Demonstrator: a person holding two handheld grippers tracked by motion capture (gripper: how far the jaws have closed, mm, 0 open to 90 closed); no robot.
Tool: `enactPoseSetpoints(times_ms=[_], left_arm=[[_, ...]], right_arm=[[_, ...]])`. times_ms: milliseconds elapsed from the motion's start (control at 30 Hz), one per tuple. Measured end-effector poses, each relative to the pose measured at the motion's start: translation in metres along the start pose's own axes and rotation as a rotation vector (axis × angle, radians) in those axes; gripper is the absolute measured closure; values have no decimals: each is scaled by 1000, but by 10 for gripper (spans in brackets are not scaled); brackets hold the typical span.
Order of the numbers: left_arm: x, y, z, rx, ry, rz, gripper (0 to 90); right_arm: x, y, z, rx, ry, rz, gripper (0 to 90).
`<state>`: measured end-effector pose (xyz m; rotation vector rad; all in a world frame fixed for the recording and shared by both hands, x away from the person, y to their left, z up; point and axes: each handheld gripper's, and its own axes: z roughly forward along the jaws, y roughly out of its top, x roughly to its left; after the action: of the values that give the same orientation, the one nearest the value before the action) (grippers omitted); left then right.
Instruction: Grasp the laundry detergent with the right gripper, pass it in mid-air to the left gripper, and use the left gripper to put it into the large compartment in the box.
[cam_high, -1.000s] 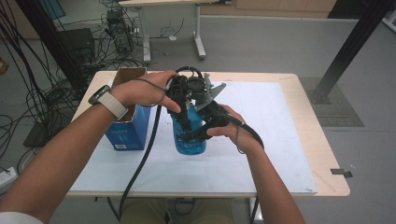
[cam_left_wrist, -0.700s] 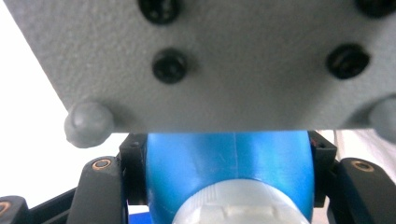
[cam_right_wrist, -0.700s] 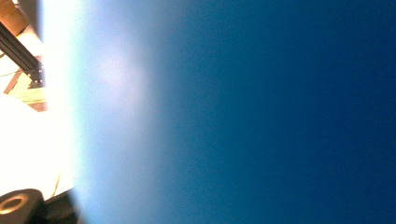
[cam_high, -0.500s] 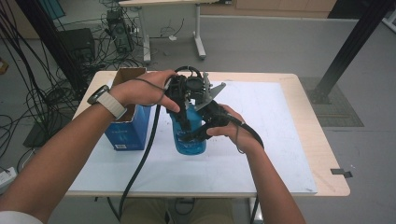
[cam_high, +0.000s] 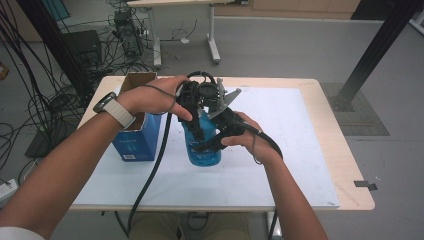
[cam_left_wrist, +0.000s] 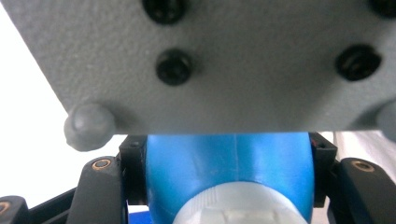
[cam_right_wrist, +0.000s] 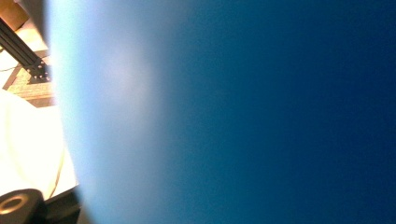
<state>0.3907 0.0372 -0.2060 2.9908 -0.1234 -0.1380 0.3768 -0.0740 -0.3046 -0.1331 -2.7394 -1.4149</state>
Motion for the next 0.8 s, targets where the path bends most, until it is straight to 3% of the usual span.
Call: enactPoseSetpoints(times_ms=[100,167,367,467,500,800], left_arm=[[0,-1,0,-1,-3,-2,380],[0,-2,0,0,-2,-1,379],[-1,-3,0,-9,-3,-4,379],[0,-4,0,-10,-2,-3,379],[0,-3,0,-10,0,-2,379],[0,-3,0,-13,-1,-3,379]], right_arm=[[0,1,0,2,3,-2,437],[3,2,0,1,20,24,437],[1,2,1,3,13,-1,436],[4,3,0,15,22,39,436],[2,2,0,10,13,8,436],[1,2,1,7,16,10,436]])
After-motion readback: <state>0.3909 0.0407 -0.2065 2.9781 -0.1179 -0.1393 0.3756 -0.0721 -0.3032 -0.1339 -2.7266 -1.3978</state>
